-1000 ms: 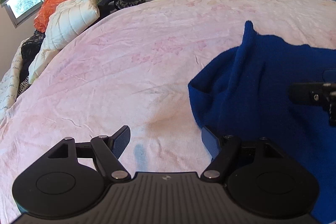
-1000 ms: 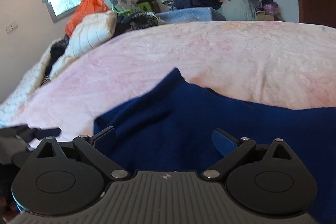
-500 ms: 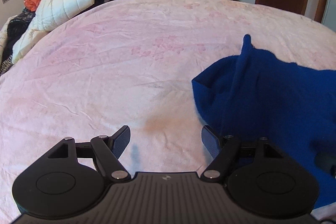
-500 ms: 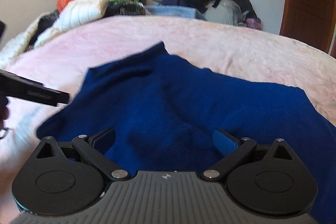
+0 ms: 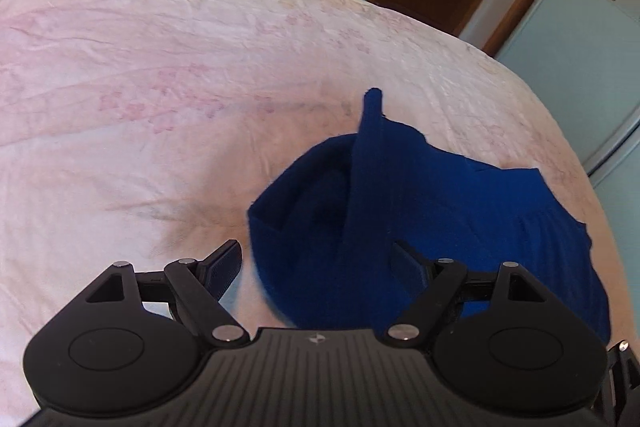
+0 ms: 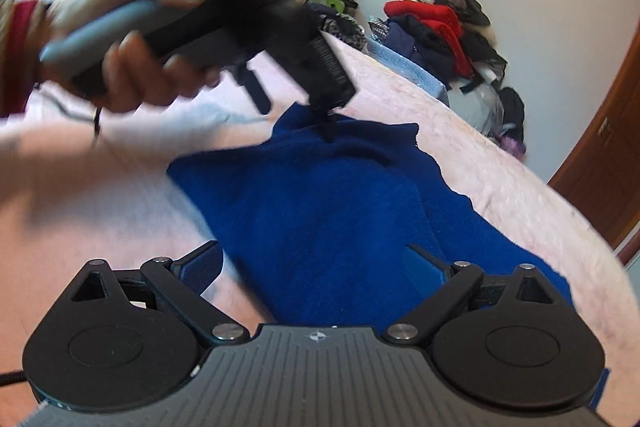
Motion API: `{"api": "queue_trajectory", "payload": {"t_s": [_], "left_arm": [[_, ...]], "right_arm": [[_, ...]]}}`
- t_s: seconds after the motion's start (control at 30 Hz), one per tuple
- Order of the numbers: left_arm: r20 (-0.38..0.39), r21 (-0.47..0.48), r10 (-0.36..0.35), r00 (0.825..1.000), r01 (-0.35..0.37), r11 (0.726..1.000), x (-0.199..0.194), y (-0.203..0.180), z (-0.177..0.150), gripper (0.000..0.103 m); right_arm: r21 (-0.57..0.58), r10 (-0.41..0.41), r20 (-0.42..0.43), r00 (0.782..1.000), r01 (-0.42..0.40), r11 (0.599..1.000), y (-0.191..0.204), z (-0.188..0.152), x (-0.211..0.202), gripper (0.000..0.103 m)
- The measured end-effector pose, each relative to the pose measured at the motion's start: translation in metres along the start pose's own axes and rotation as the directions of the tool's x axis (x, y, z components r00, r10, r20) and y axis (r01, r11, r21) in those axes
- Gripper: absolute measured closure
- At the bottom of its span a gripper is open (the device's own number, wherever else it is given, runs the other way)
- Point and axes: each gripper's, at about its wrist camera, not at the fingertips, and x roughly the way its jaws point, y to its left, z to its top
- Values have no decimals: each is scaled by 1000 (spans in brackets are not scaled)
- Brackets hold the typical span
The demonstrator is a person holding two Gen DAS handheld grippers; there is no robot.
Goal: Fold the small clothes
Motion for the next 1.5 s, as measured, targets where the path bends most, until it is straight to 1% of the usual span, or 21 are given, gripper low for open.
{"api": "queue_trajectory", "payload": {"t_s": [0.07,0.13,0.23,0.33,0.43,0.47,0.5,0.53,0.6,0.63,0.67,0.7,0.73,0.8,0.83,0.9,1.0,1.1,1.3,1.4,1.5], "left_arm": [[-26,3,-47,999,47,999,10,1,7,21],[-45,-14,-61,997,60,998,22,3,15,21],[-39,-10,-88,995,87,996,32,1,24,19],[-33,-17,-107,994,107,994,42,-3,33,19],[-35,-12,-103,994,103,995,51,-9,42,20],[-34,-10,-97,995,97,995,53,-11,43,20],[-32,-9,-86,996,86,996,55,-14,44,24],[-30,0,-69,997,69,998,56,-18,44,39],[-38,28,-27,999,28,999,61,-26,46,58],[-36,37,-6,999,8,999,61,-29,46,64],[-40,41,3,999,-2,999,62,-31,47,68],[-43,41,10,999,-8,999,65,-30,48,75],[-43,39,11,999,-9,999,65,-30,48,83],[-42,25,1,999,0,1000,65,-28,47,87],[-36,22,4,999,-3,1000,65,-29,45,88],[-21,24,16,1000,-16,1000,64,-31,43,90],[-11,25,47,999,-47,999,62,-37,41,90],[-19,27,77,997,-77,997,62,-42,41,91],[-35,3,138,990,-138,990,53,-51,47,91],[-33,10,178,984,-177,984,47,-62,47,92],[-31,7,210,977,-209,978,40,-74,49,92]], "right_arm": [[-57,-25,-13,1000,24,998,9,-1,-1,13],[-84,-48,-5,999,47,995,16,-2,-1,13],[-105,-84,6,996,84,991,22,-2,5,13],[-125,-131,20,991,132,983,27,2,14,13],[-147,-174,28,984,176,973,30,7,27,17],[-149,-179,30,983,182,972,30,10,31,22],[-146,-179,31,983,181,973,30,13,36,28],[-142,-175,31,984,178,974,30,15,39,32],[-149,-175,35,984,179,973,33,18,44,40],[-153,-172,36,984,176,972,34,19,45,43],[-152,-164,35,986,168,974,34,20,47,50],[-149,-154,35,987,158,976,36,20,47,57],[-152,-149,35,988,152,977,38,21,48,60],[-173,-145,41,989,150,973,42,20,47,68],[-181,-137,42,990,143,973,45,18,47,70],[-181,-121,43,992,127,975,47,18,45,83],[-161,-97,52,994,105,981,44,15,43,87],[-117,-63,62,996,70,991,35,14,41,87],[54,36,94,995,-41,998,4,10,32,90],[179,106,114,988,-125,976,-16,2,28,91],[316,174,154,973,-215,924,-36,-6,16,91]]}}
